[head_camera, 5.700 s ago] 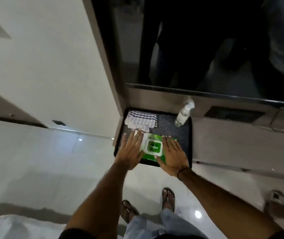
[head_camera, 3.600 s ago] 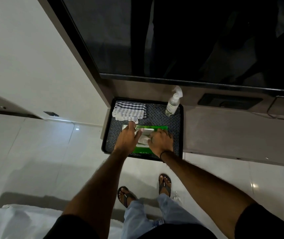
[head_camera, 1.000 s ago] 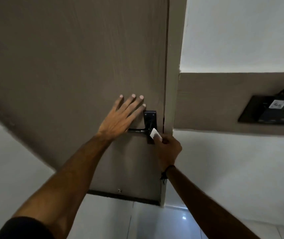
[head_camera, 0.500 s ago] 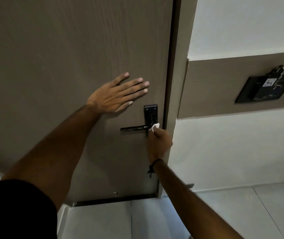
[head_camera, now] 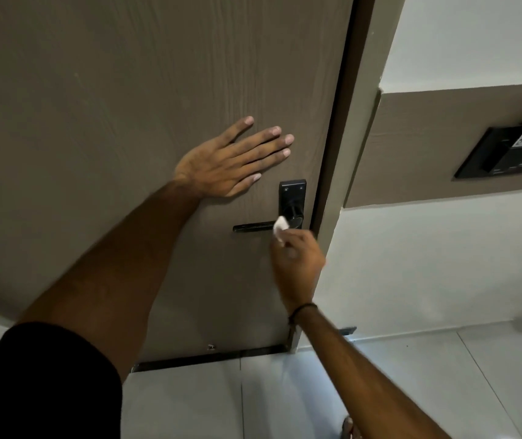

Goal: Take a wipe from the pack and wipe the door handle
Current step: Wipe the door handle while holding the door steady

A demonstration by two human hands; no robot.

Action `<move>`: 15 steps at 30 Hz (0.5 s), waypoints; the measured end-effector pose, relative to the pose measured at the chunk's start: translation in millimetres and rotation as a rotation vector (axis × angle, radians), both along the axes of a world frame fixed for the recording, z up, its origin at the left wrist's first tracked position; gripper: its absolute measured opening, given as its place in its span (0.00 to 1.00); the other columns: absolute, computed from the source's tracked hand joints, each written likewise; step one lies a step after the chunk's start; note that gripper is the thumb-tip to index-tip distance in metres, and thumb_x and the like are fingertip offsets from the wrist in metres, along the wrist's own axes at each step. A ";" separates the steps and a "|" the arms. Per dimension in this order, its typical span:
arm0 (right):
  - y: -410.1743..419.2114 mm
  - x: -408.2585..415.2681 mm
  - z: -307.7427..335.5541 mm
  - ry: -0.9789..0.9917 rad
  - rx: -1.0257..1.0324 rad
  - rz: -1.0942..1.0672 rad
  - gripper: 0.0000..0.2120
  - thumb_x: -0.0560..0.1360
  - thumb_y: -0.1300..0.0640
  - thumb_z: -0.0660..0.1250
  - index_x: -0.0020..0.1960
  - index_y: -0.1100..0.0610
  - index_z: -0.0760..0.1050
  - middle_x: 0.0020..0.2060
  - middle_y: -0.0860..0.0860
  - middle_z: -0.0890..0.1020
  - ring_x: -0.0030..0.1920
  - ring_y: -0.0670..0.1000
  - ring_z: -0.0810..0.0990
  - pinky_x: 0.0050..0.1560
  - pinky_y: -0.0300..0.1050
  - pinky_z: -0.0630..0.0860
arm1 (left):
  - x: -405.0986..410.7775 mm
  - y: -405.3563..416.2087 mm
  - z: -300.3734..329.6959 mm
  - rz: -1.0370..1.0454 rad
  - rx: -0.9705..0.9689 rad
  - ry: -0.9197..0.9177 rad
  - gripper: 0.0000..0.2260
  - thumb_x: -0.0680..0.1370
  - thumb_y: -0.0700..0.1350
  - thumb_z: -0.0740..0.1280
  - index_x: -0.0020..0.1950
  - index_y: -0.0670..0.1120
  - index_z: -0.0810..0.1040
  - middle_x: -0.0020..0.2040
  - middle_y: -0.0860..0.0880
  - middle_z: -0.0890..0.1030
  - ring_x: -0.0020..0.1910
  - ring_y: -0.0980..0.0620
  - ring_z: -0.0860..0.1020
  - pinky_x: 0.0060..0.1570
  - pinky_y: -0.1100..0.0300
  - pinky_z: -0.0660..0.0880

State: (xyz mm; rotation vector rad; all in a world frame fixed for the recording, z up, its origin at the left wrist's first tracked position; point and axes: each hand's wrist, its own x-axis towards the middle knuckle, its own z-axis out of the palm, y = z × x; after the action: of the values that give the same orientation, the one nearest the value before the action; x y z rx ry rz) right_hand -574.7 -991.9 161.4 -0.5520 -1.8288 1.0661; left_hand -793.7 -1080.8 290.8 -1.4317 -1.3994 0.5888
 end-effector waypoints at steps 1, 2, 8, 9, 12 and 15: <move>10.4 5.5 1.0 0.032 -0.034 -0.044 0.09 0.70 0.66 0.76 0.49 0.60 0.83 0.44 0.49 0.81 0.43 0.37 0.77 0.47 0.24 0.73 | 0.3 0.9 -0.1 -0.002 0.000 -0.005 0.30 0.88 0.57 0.47 0.88 0.47 0.48 0.88 0.46 0.50 0.86 0.46 0.55 0.82 0.44 0.45; 17.5 7.5 3.2 0.055 -0.080 -0.071 0.10 0.70 0.67 0.76 0.50 0.60 0.84 0.44 0.49 0.81 0.43 0.37 0.78 0.46 0.25 0.74 | 1.0 1.0 0.0 -0.003 -0.003 -0.012 0.30 0.88 0.57 0.47 0.88 0.47 0.48 0.88 0.46 0.50 0.86 0.46 0.55 0.82 0.44 0.45; 8.8 -14.9 10.1 -0.101 -0.049 -0.003 0.07 0.74 0.68 0.72 0.52 0.63 0.83 0.47 0.50 0.79 0.43 0.41 0.76 0.46 0.23 0.72 | 1.5 1.8 1.1 -0.028 -0.003 -0.019 0.30 0.88 0.57 0.47 0.88 0.47 0.48 0.88 0.46 0.51 0.86 0.47 0.55 0.81 0.44 0.48; 2.7 -18.3 8.5 -0.130 -0.019 0.018 0.06 0.75 0.67 0.71 0.51 0.63 0.82 0.47 0.50 0.78 0.44 0.41 0.75 0.47 0.22 0.72 | 1.1 2.0 0.7 -0.031 -0.003 -0.016 0.30 0.88 0.57 0.47 0.88 0.47 0.48 0.88 0.46 0.51 0.86 0.47 0.55 0.81 0.44 0.48; -14.3 -28.3 6.0 -0.203 0.026 0.055 0.01 0.76 0.65 0.70 0.48 0.63 0.79 0.43 0.46 0.78 0.43 0.37 0.77 0.47 0.20 0.71 | 0.3 2.6 -0.5 -0.026 -0.002 -0.003 0.30 0.88 0.57 0.47 0.88 0.47 0.48 0.88 0.46 0.50 0.86 0.47 0.55 0.82 0.44 0.47; -24.4 -29.4 12.7 -0.225 0.113 0.160 0.03 0.76 0.65 0.71 0.49 0.64 0.81 0.46 0.54 0.81 0.47 0.45 0.79 0.56 0.33 0.76 | 1.1 1.6 1.0 -0.027 0.000 0.005 0.31 0.88 0.57 0.48 0.88 0.47 0.49 0.88 0.46 0.51 0.86 0.47 0.56 0.82 0.45 0.47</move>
State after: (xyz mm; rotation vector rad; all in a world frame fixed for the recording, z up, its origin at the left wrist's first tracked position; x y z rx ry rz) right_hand -604.0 -1016.4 174.1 -0.4803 -2.1459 1.0312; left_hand -792.6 -1079.2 291.8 -1.4459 -1.3738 0.5742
